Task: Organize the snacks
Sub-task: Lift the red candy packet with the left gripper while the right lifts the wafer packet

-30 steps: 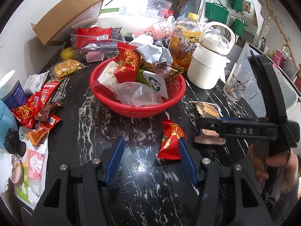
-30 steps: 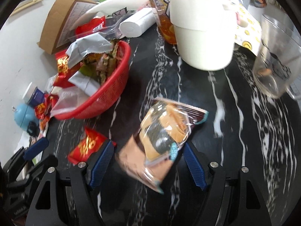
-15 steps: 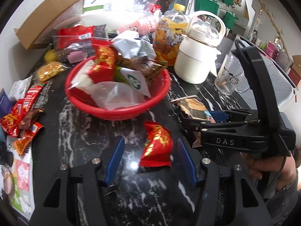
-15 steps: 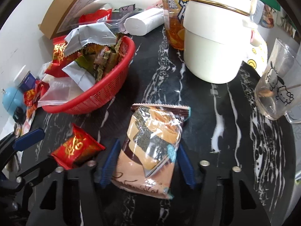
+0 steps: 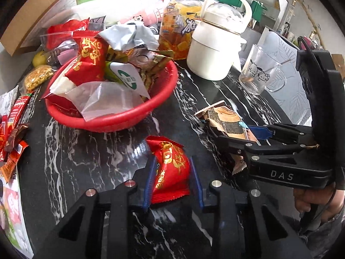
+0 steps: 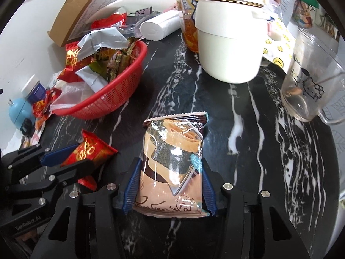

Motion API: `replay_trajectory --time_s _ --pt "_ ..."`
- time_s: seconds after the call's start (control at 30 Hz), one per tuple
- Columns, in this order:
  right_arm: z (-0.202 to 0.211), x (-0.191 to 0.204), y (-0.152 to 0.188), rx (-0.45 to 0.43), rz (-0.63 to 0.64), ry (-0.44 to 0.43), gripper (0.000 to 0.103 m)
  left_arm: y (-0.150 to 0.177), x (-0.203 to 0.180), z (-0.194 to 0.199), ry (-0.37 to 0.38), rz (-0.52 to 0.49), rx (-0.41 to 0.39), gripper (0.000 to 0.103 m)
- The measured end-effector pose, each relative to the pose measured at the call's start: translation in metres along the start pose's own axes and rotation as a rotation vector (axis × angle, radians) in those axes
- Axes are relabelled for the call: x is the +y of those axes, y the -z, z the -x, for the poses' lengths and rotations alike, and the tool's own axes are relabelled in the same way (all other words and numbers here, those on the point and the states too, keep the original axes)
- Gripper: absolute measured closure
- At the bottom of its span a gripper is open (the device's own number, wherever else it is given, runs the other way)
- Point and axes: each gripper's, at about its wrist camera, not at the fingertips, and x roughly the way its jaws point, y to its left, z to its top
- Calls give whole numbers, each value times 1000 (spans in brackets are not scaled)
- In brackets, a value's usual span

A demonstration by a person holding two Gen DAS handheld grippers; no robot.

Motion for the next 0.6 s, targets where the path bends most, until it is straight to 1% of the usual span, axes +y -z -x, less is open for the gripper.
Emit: replay_trajectory --time_s 0.13,0.27,0.4,0.6 --pt "8 -4 12 6 -15 -1 52 9 -12 6 5 -12 11 73" --pt "18 -4 30 7 -20 -3 52 24 -21 13 24 -9 34 73" --pt "30 -1 50 8 -19 -6 52 40 -30 24 31 -10 39 73" --pt "46 2 74 10 -22 -13 52 59 -43 36 28 -23 54 73"
